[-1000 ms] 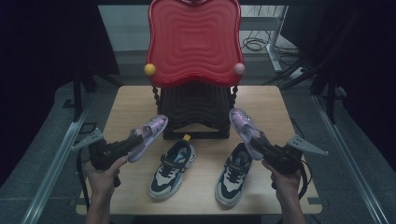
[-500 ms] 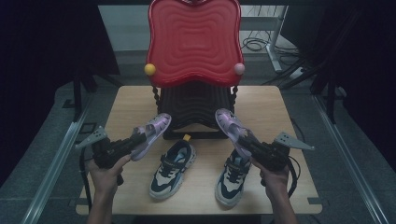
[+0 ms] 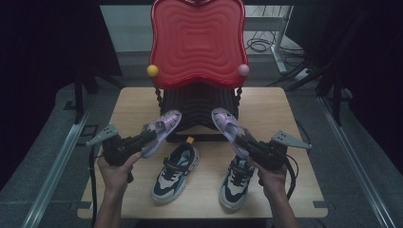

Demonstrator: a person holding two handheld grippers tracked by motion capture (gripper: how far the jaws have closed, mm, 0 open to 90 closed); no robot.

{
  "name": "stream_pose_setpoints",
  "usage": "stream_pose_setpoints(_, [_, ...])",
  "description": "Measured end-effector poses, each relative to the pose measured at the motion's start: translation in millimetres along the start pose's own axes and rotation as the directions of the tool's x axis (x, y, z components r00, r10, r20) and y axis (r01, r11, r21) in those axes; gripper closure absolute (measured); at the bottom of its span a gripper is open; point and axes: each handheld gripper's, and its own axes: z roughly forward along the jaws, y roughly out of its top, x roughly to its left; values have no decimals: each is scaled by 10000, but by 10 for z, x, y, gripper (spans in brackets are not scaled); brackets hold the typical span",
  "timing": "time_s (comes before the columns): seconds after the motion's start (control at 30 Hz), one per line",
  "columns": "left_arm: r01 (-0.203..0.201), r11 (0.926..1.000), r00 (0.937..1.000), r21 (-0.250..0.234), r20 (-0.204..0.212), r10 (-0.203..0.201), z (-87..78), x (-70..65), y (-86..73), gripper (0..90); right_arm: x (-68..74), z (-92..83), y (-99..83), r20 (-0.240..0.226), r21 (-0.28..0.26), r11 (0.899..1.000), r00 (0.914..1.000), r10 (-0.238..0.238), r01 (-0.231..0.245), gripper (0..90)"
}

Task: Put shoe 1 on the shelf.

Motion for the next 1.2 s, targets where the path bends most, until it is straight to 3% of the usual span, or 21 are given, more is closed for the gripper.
stream_pose_setpoints(0.37, [-89, 10000, 10000, 25, 3, 89, 144, 13, 41, 868, -13, 139, 17, 0, 19, 9995, 9995, 330, -330, 857])
stream_pose_setpoints(0.5, [-147, 9997, 9999, 181, -8, 147, 206, 36, 78, 868, -11, 221, 53, 68, 109, 9999, 9999, 74, -75, 857])
stream_pose_setpoints(0.77, [-46, 9998, 9999, 180, -94, 48, 329, 107, 131, 868, -24, 338, 135, 213, 126, 9998, 9996, 160, -163, 856])
stream_pose_setpoints(1.2, [-424, 9989, 9987, 180, -259, 429, 490, 95, 241, 868, -74, 503, 195, 467, 43, 9990, 9979, 443, -446, 856])
